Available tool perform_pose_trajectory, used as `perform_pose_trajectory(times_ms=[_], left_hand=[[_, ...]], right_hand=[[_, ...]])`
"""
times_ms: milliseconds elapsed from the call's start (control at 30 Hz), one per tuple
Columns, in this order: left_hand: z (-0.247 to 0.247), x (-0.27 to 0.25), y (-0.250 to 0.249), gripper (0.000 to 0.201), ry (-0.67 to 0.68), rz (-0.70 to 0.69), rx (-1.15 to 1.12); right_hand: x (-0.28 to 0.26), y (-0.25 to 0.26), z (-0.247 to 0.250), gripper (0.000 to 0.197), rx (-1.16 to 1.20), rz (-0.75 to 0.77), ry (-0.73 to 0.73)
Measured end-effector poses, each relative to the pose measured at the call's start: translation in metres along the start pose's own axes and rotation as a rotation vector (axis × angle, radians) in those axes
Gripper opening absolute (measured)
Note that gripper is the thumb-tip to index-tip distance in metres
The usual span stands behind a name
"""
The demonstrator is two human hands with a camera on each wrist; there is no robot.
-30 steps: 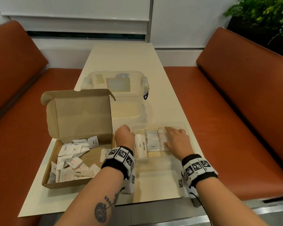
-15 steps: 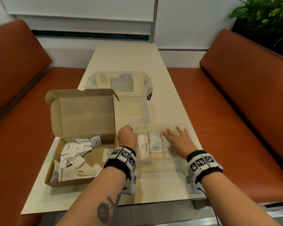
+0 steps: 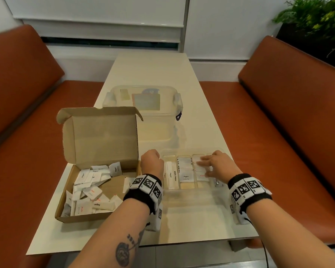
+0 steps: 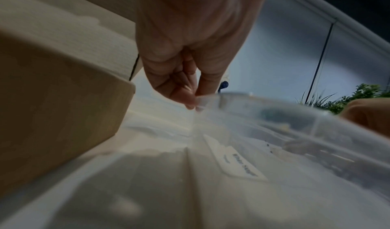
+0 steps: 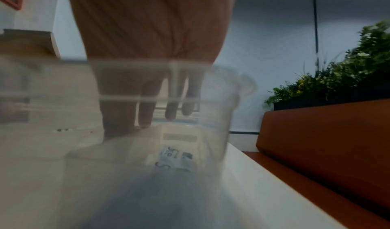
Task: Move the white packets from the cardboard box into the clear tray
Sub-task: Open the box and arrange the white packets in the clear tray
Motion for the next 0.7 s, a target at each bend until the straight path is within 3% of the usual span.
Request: perform_pose_trajectory(times_ms=[200, 300, 700], left_hand=[[-0.001, 0.002, 0.0, 0.014, 0.008, -0.003, 0.012], [-0.001, 0.002, 0.001, 0.014, 0.011, 0.001, 0.019], [-0.001, 0.005, 0.002, 0.017, 0.031, -0.005, 0.043]], right_hand=[[0.003, 0.014, 0.008, 0.056, -0.07, 0.067, -0.016], [0.005, 0.021, 0.007, 0.047, -0.106, 0.062, -0.013], [0.012, 0.016, 0.001, 0.038, 0.036, 0.044, 0.093]])
Point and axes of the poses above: each hand's wrist, its own x-axis towards the middle knuckle, its own z-axis out of the back of the hand, y = z × x, the point moved 10 cm from there along x, towards the middle knuckle, and after that the axes turned 10 degrees about -x, right-handed, at the moved point
